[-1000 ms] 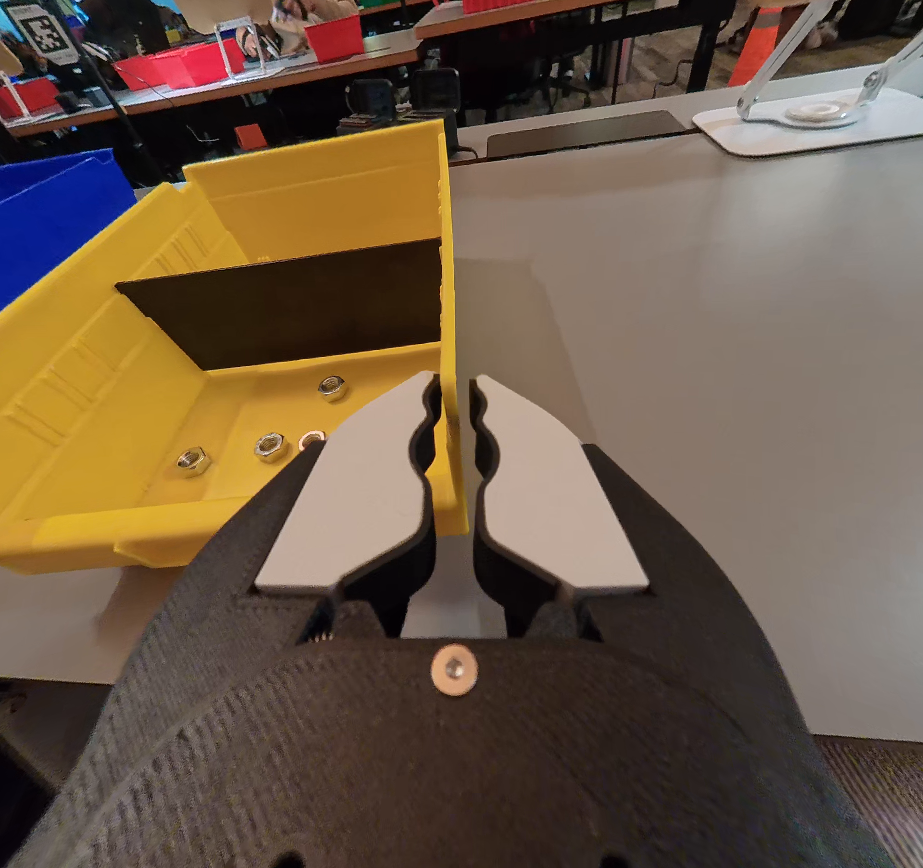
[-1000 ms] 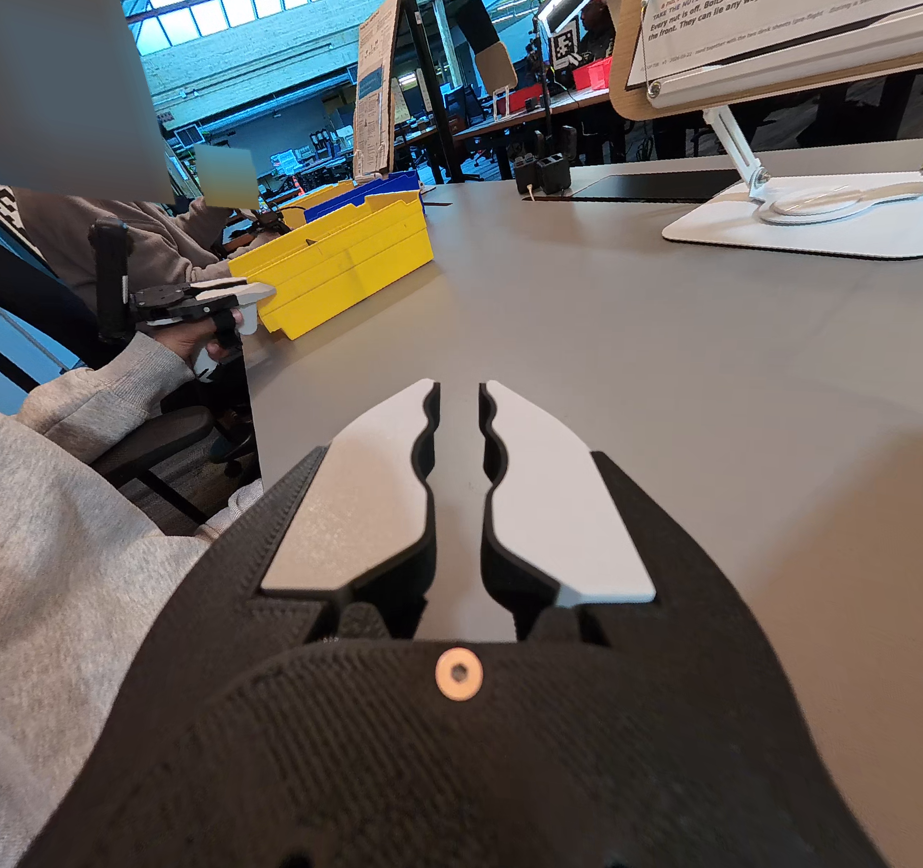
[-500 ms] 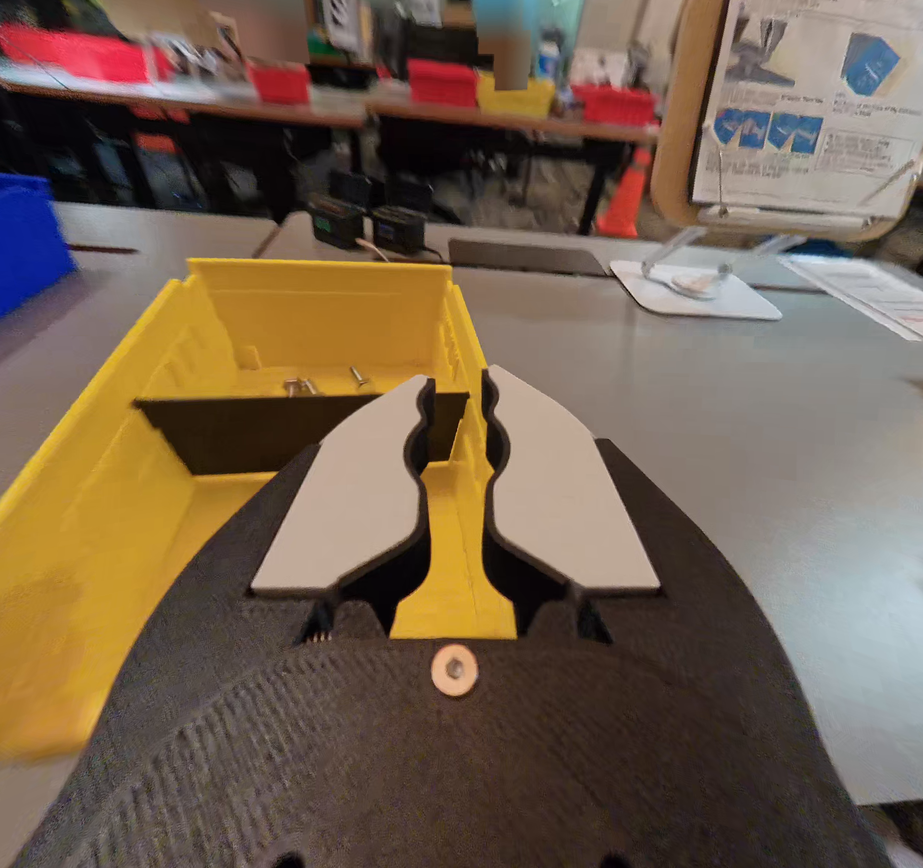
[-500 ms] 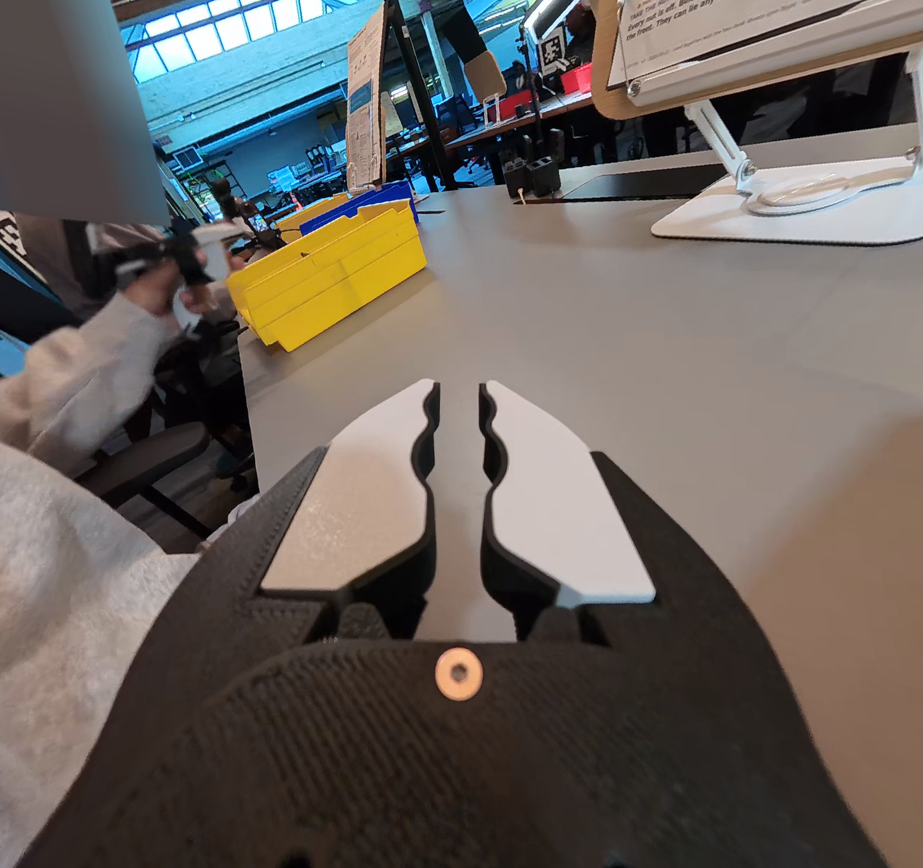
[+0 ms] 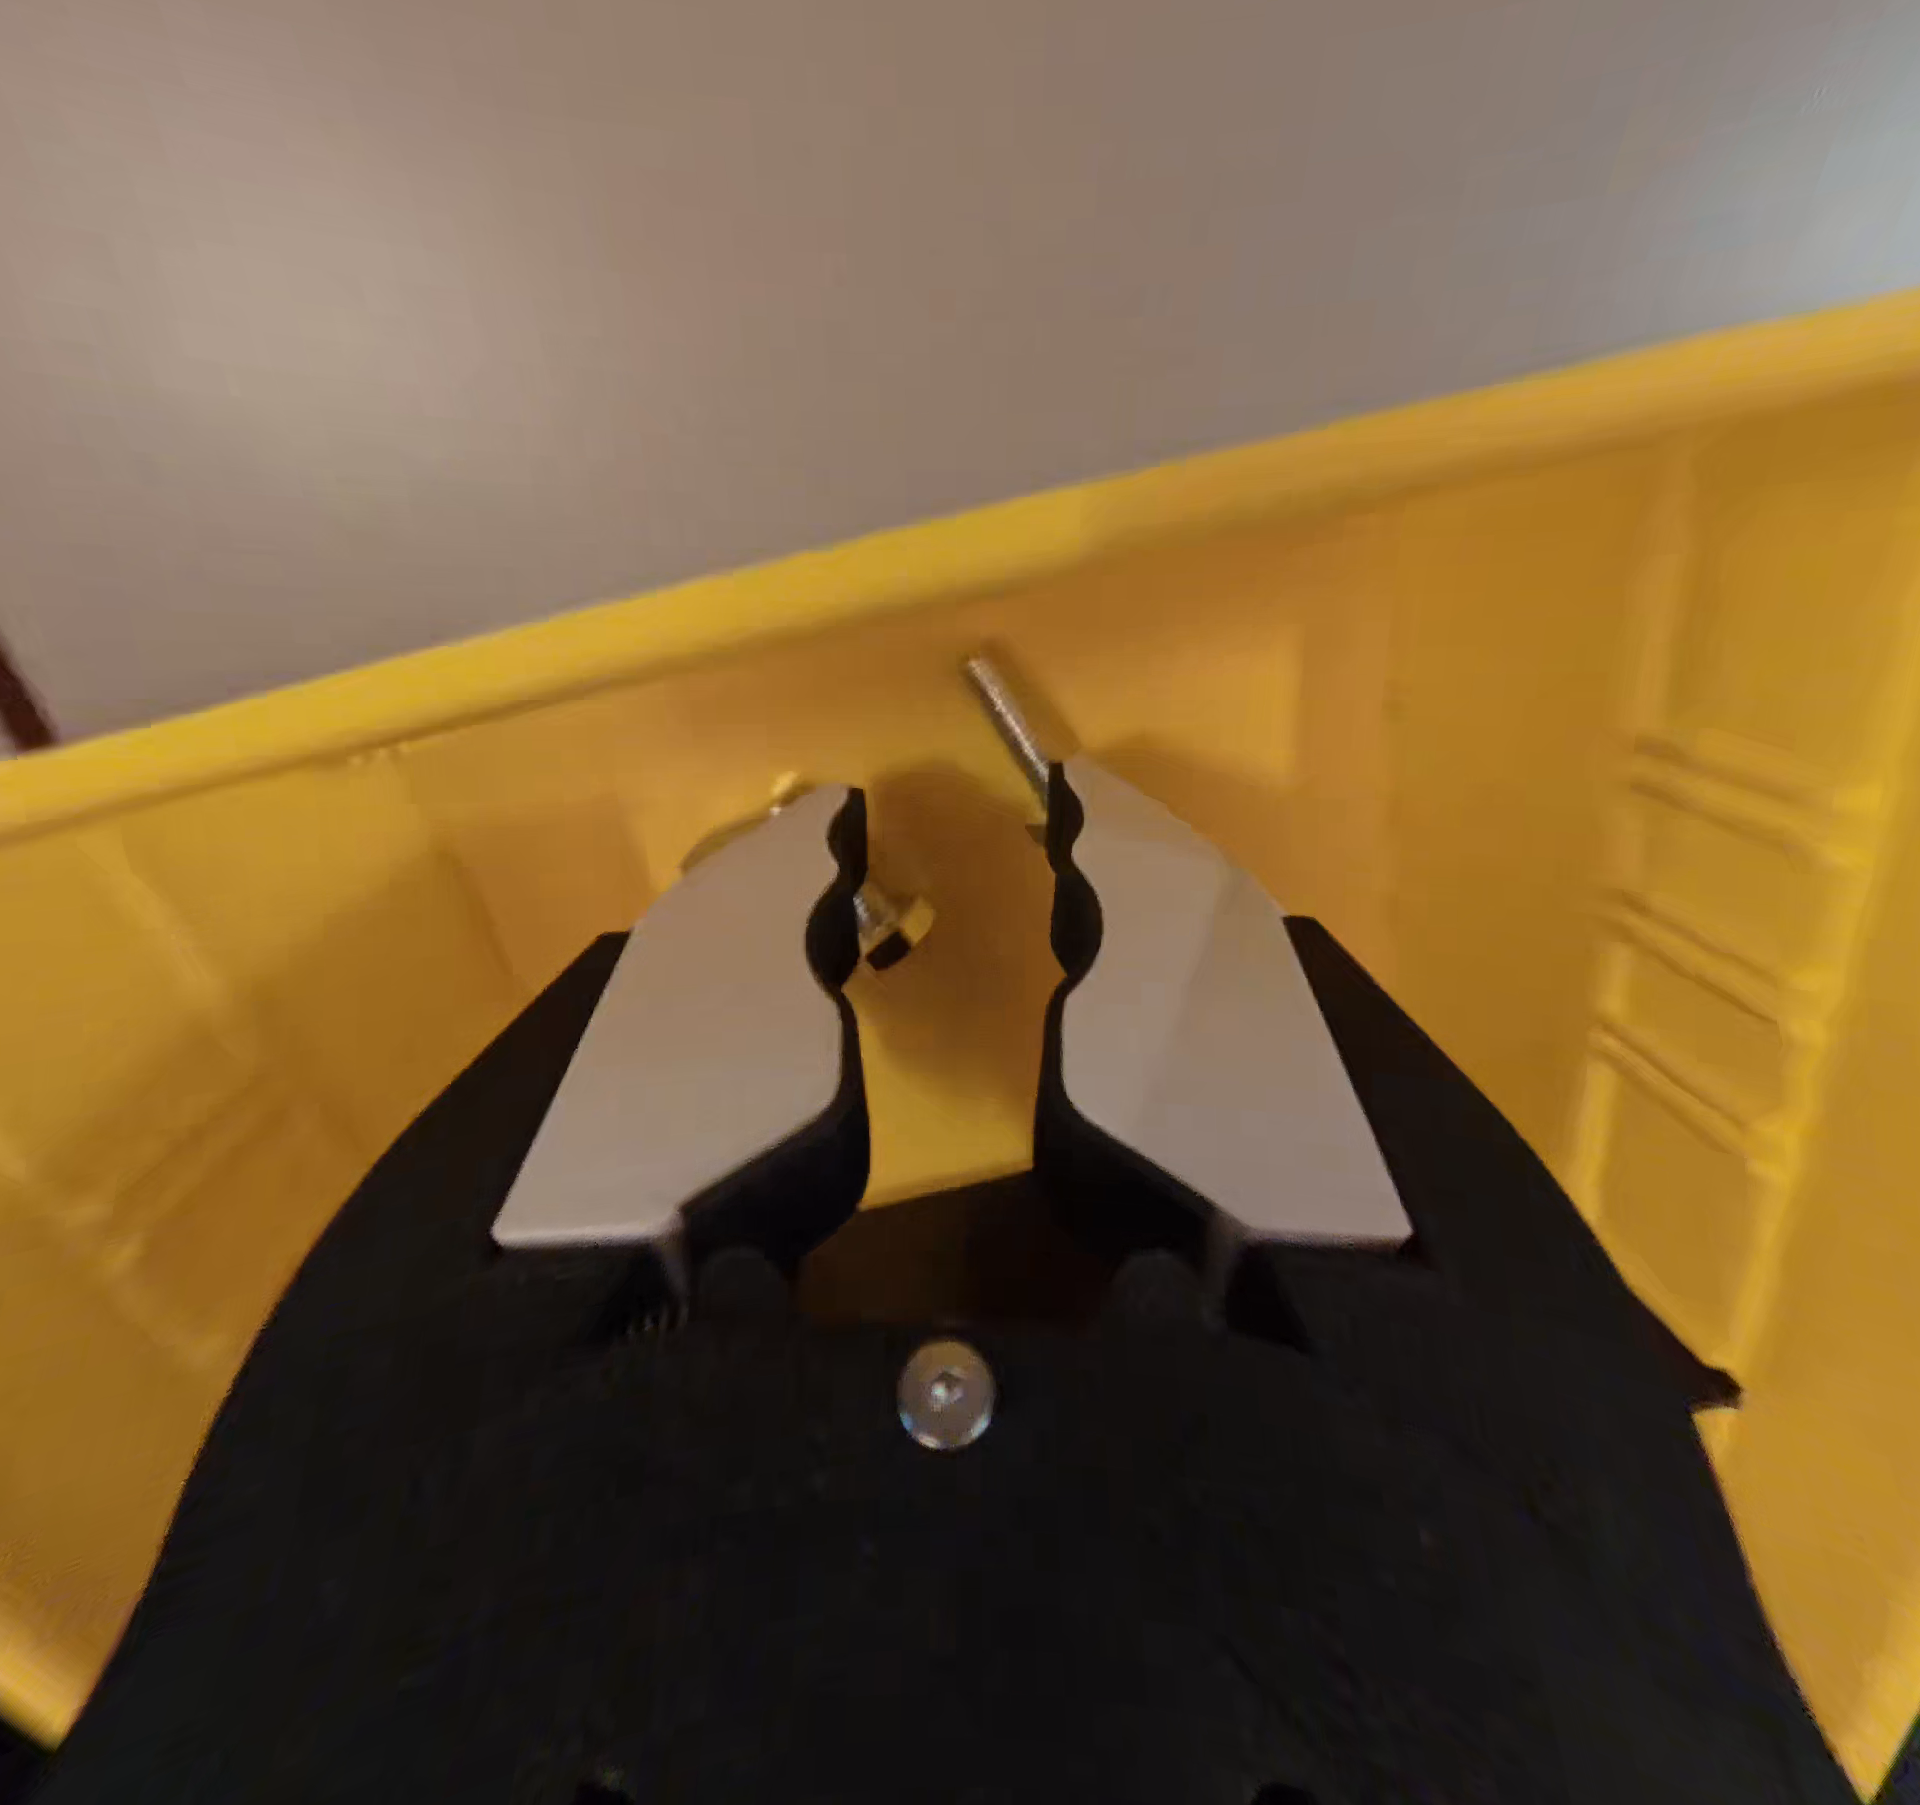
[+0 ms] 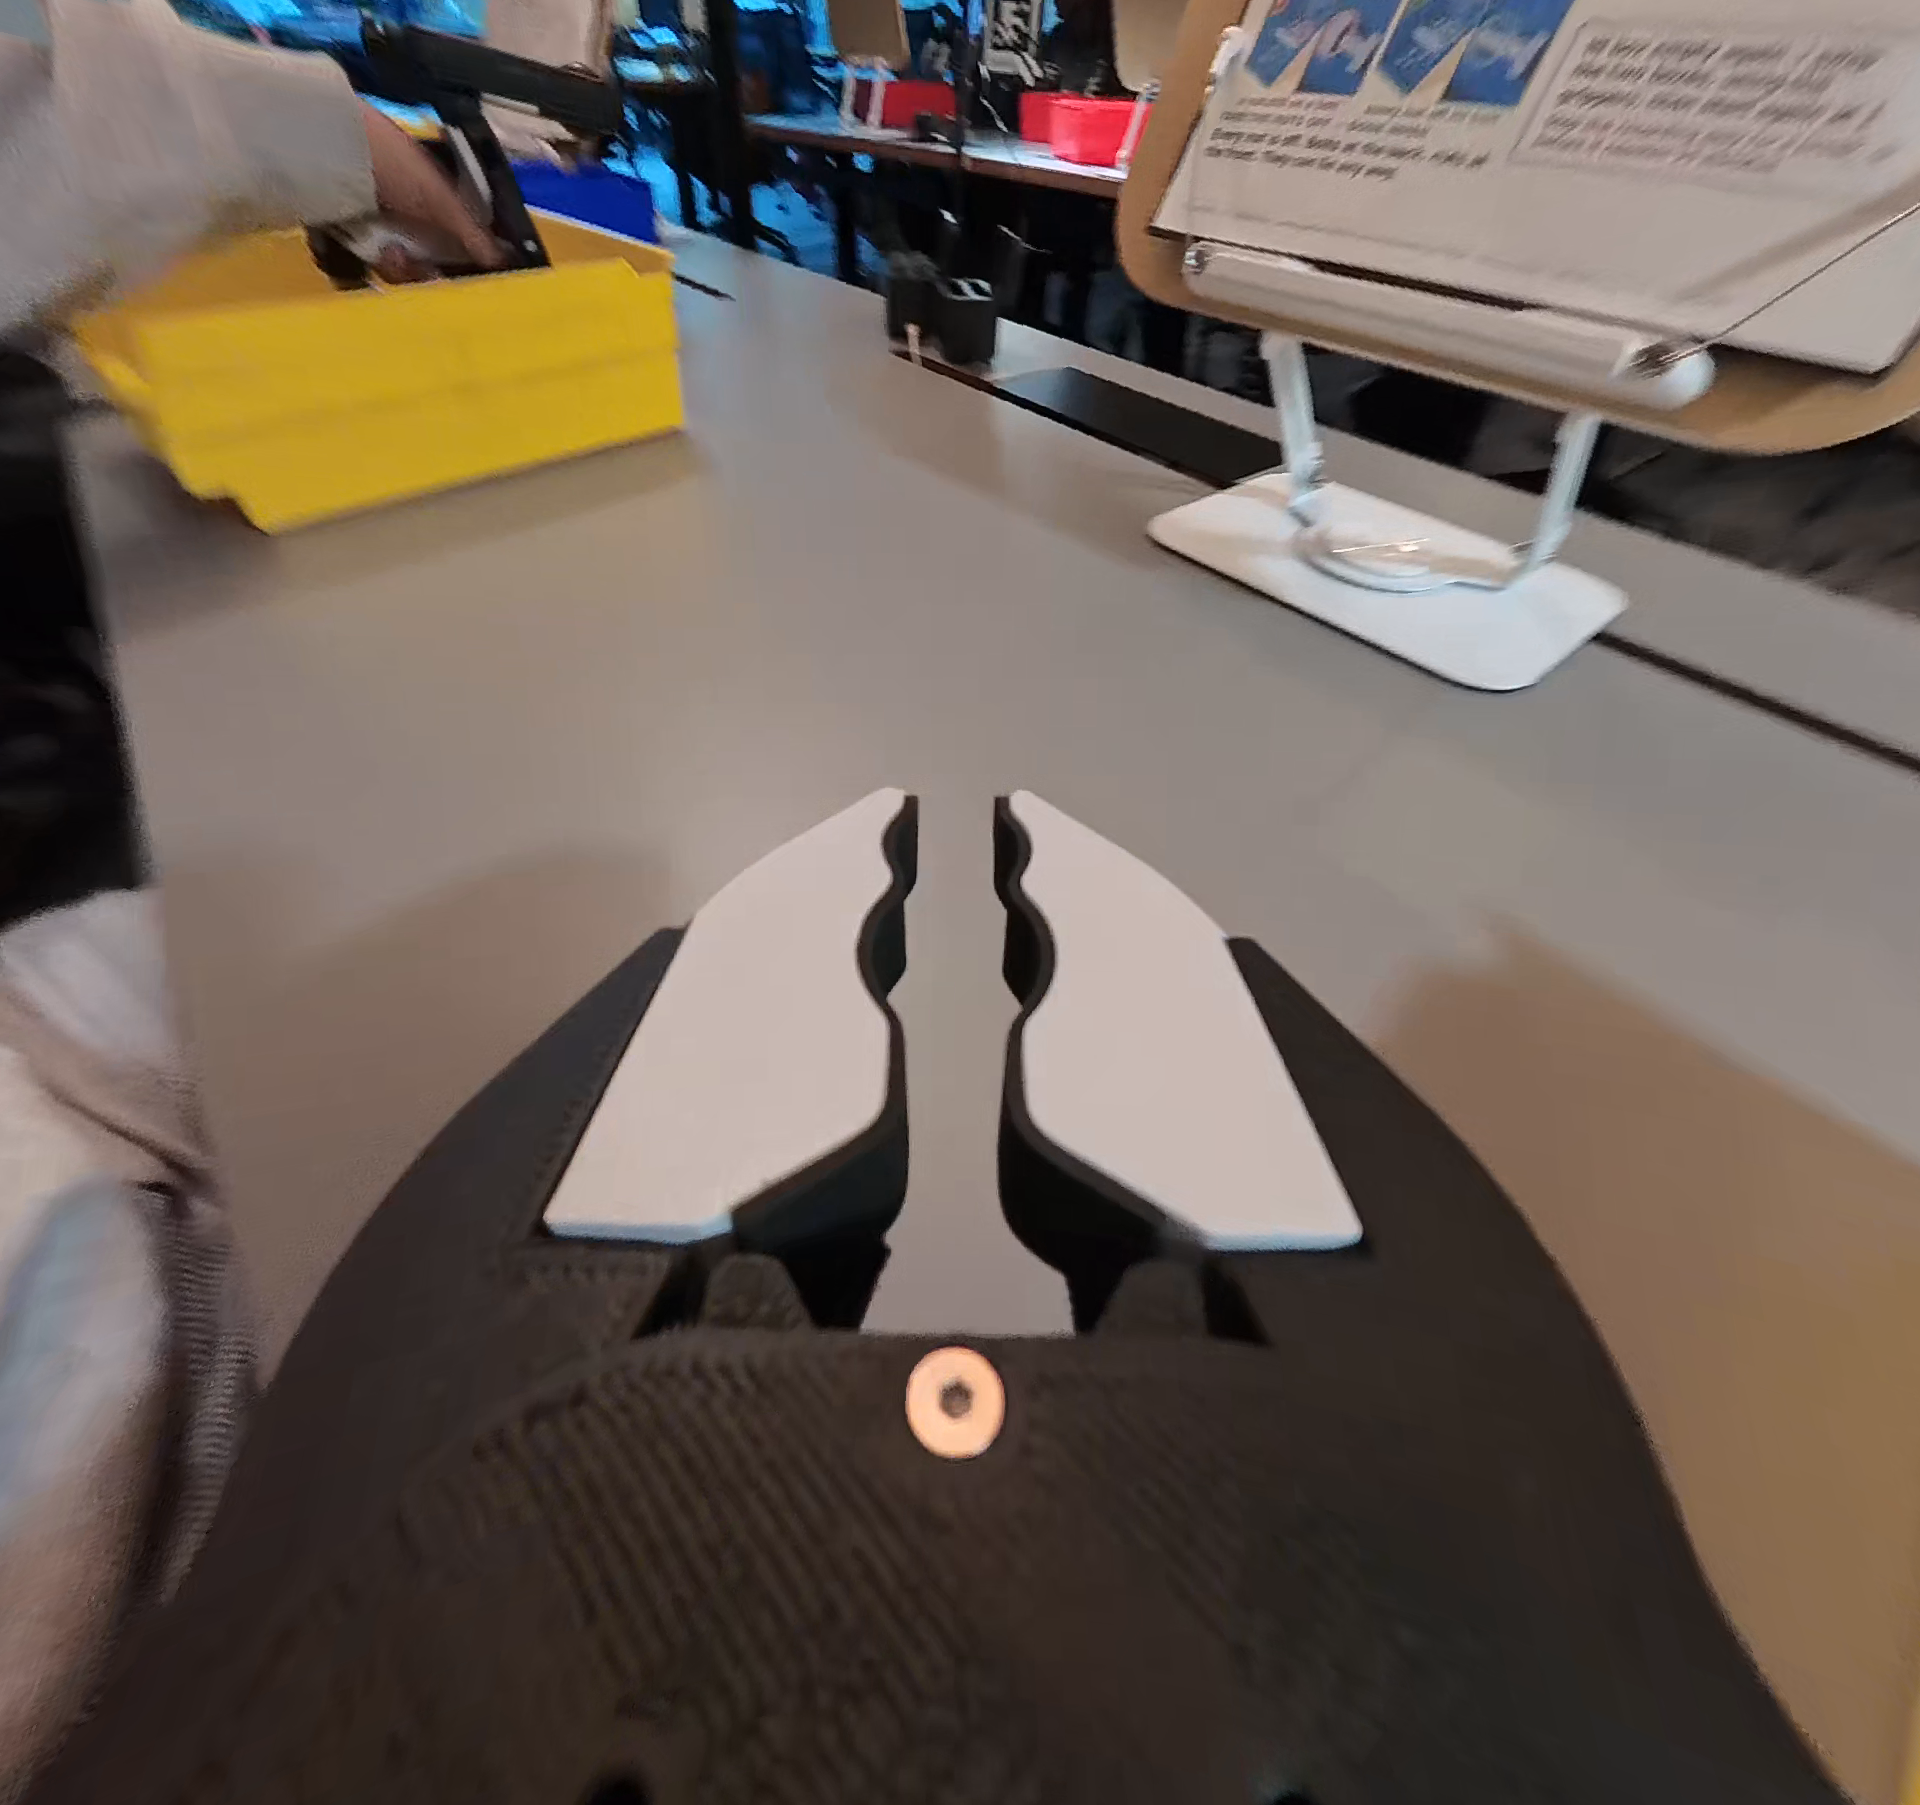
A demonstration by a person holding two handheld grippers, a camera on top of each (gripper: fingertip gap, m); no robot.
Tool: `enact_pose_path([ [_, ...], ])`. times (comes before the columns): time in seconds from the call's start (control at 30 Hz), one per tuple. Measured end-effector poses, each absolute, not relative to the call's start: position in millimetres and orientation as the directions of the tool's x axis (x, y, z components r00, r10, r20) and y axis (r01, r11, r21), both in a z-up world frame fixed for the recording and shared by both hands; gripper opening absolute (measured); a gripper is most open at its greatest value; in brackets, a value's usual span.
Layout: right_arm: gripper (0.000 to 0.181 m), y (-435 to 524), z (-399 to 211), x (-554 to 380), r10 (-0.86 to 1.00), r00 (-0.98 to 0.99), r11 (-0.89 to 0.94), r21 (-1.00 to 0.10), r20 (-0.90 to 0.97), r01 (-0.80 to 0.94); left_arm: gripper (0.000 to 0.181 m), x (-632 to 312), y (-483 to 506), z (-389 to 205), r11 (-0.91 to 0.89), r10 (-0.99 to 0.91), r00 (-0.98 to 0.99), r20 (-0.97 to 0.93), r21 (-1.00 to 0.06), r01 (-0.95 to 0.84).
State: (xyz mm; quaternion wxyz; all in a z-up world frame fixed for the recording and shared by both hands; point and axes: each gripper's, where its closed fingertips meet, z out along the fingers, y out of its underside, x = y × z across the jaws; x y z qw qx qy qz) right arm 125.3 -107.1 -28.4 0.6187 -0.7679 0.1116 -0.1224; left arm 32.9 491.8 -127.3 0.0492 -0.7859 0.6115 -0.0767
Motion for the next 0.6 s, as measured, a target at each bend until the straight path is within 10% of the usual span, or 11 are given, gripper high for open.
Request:
enact_pose_path([
  [0.6,0.012,-106,-42,126,-0.294,0.949,-0.283,-0.959,0.113,0.026,0.021,46,474,-130,-0.231,-0.966,0.208,0.155,-0.148,-0.962],
])
